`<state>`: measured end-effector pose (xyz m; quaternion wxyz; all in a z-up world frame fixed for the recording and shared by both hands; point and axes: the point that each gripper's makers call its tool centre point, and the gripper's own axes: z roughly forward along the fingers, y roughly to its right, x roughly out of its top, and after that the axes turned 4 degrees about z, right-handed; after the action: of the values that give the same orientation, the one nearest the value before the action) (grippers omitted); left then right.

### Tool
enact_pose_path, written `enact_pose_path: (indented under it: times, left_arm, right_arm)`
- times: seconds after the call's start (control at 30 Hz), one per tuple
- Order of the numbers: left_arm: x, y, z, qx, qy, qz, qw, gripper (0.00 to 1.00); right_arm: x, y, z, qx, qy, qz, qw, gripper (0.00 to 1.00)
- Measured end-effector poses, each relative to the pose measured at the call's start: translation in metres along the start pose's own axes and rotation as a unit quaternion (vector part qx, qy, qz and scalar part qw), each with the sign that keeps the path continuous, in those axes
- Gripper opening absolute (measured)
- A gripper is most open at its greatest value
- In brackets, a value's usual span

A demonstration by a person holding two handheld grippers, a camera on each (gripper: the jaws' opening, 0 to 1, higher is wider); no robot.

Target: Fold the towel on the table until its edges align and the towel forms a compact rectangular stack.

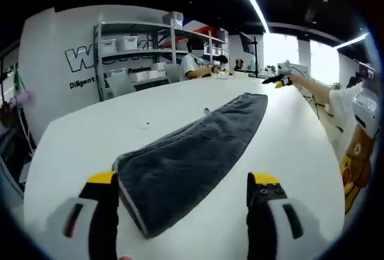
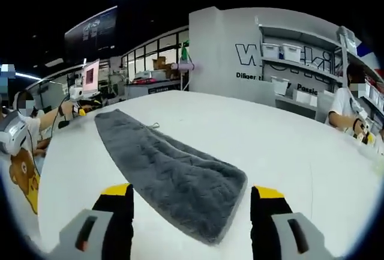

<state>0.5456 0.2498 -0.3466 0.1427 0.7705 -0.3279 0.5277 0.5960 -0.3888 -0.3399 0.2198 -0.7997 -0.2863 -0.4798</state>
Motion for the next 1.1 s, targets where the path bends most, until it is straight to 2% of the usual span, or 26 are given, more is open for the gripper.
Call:
enact_pose_path:
  times: [0.13,0.3,0.53,0.67,0.77,0.83,1.0,1.1]
  left_arm:
    - [-0.001,-0.015,0.017,0.001,-0.002,-0.007,1.0,0.88]
    - [-0.006,-0.035,0.034,0.005,-0.01,-0.01,0.9999,0.85]
    - [-0.013,-0.063,0.052,0.016,-0.006,-0.028,0.9995,0.71]
    - [-0.025,-0.078,0.061,0.02,-0.013,-0.042,0.9988,0.61]
    - [-0.029,-0.089,0.066,0.028,-0.005,-0.058,0.9979,0.52]
    - [-0.028,-0.091,0.069,0.024,0.004,-0.066,0.9975,0.43]
    - [-0.03,-0.093,0.075,0.02,0.002,-0.058,0.9981,0.36]
    - [-0.028,-0.093,0.076,0.016,0.008,-0.054,0.9984,0.27]
  right_arm:
    - [0.001,0.021,0.018,-0.006,-0.003,0.013,0.9999,0.69]
    - [0.0,0.045,0.039,-0.018,-0.012,0.023,0.9995,0.62]
    - [-0.005,0.063,0.064,-0.027,-0.02,0.028,0.999,0.52]
    - [-0.011,0.063,0.074,-0.027,-0.027,0.028,0.9989,0.47]
    - [-0.013,0.06,0.08,-0.025,-0.027,0.023,0.9991,0.45]
    - [-0.015,0.063,0.083,-0.027,-0.029,0.019,0.999,0.45]
    - [-0.018,0.065,0.087,-0.024,-0.034,0.011,0.9991,0.42]
    - [-0.017,0.062,0.091,-0.022,-0.032,0.003,0.9992,0.38]
